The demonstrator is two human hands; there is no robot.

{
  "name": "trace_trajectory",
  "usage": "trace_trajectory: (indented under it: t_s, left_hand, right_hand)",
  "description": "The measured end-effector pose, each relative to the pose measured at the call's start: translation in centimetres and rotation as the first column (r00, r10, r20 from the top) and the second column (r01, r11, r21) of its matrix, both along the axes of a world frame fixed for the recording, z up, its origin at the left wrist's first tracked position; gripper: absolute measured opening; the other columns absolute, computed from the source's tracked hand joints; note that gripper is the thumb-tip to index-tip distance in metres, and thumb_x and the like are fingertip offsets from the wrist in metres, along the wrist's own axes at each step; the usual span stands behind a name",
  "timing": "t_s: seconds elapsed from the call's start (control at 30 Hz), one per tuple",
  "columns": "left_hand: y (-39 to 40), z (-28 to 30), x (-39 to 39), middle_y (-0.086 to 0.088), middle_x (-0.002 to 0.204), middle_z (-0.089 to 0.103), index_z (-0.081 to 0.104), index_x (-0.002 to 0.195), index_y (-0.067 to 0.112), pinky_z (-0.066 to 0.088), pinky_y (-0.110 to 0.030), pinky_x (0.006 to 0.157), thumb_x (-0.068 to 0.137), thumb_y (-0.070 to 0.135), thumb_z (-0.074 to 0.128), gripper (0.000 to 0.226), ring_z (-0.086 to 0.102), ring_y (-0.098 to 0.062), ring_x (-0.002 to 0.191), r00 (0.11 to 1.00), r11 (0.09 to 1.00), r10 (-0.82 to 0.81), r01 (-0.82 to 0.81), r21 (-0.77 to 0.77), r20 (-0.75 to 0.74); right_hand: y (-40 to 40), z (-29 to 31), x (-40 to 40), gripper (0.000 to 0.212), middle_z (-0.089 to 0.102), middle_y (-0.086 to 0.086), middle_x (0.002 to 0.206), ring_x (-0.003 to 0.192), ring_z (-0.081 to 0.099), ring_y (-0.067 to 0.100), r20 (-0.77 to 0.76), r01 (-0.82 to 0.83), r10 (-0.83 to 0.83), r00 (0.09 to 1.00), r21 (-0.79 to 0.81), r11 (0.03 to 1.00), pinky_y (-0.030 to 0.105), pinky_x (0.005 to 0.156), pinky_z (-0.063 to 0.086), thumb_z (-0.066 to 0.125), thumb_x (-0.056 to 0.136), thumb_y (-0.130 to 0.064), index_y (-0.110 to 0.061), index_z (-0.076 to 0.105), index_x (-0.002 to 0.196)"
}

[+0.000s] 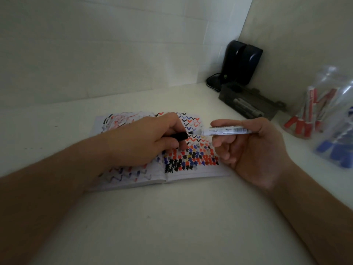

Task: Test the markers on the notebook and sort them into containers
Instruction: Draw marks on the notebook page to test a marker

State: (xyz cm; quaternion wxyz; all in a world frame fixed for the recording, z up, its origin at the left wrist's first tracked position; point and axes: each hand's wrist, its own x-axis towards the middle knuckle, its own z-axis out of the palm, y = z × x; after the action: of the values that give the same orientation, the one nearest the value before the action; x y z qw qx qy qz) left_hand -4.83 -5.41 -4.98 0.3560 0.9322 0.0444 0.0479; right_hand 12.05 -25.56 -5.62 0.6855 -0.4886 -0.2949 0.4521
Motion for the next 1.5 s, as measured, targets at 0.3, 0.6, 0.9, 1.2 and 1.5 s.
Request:
trace_trajectory:
  t_s: [0.3, 0.6, 0.9, 1.2, 1.5]
  left_hand:
    - [0.0, -0.2, 0.2, 0.028, 0.107, 0.074, 0.056, 0.116, 0.034, 0.051, -0.032, 0.097, 0.104, 0.021, 0.056, 0.018, 0.067, 0.005, 0.105, 1.0, 0.997, -0.014, 0.015, -0.08, 0.01]
    - [2.3, -0.7, -0.2, -0.003, 0.082, 0.079, 0.08, 0.081, 0.026, 0.055, -0.016, 0.07, 0.07, 0.028, 0.084, 0.012, 0.074, -0.008, 0.073, 0.986, 0.842, -0.095, 0.152, -0.518, 0.136]
    - [2.8, -0.9, 0.0, -0.002, 0.08, 0.079, 0.077, 0.083, 0.018, 0.054, -0.016, 0.071, 0.067, 0.019, 0.082, 0.016, 0.071, -0.007, 0.071, 0.997, 0.93, -0.068, 0.079, -0.359, 0.044]
    - [2.7, -1.7, 1.7, 0.013, 0.082, 0.074, 0.07, 0.098, 0.033, 0.047, -0.032, 0.074, 0.099, 0.021, 0.066, 0.012, 0.06, -0.008, 0.071, 0.989, 0.973, 0.135, -0.123, -0.195, 0.052]
    - [-0.1, -0.6, 0.7, 0.021, 0.095, 0.067, 0.065, 0.1, 0.045, 0.049, -0.03, 0.082, 0.092, 0.053, 0.068, 0.012, 0.063, -0.005, 0.091, 0.985, 0.958, 0.174, -0.173, 0.227, 0.016]
  right_hand:
    - [0.4, -0.6, -0.6, 0.027, 0.071, 0.014, 0.077, 0.057, 0.045, 0.023, 0.184, 0.048, -0.031, 0.982, -0.089, 0.995, 0.034, 0.056, 0.029, 0.056, 0.079, -0.023, -0.013, 0.069, 0.101]
    - [-0.3, -0.5, -0.6, 0.018, 0.073, 0.016, 0.08, 0.058, 0.045, 0.022, 0.243, 0.053, -0.034, 0.969, -0.072, 0.996, 0.027, 0.052, 0.032, 0.075, 0.08, -0.02, -0.01, 0.079, 0.095]
    - [0.1, -1.5, -0.7, 0.031, 0.075, 0.026, 0.089, 0.05, 0.049, 0.02, 0.423, 0.059, -0.019, 0.906, -0.08, 0.995, 0.021, 0.045, 0.036, 0.069, 0.084, -0.021, 0.001, 0.073, 0.106]
    - [0.9, -1.6, -1.5, 0.018, 0.078, 0.008, 0.09, 0.055, 0.052, 0.013, 0.641, 0.179, -0.03, 0.767, -0.169, 0.969, 0.026, 0.051, 0.044, 0.062, 0.102, -0.021, -0.022, 0.074, 0.116]
    - [0.3, -0.6, -2.8, 0.028, 0.071, -0.014, 0.114, 0.105, 0.062, 0.008, 0.942, 0.487, 0.089, 0.324, -0.247, 0.838, 0.028, 0.093, 0.047, 0.07, 0.092, -0.045, -0.033, 0.075, 0.117]
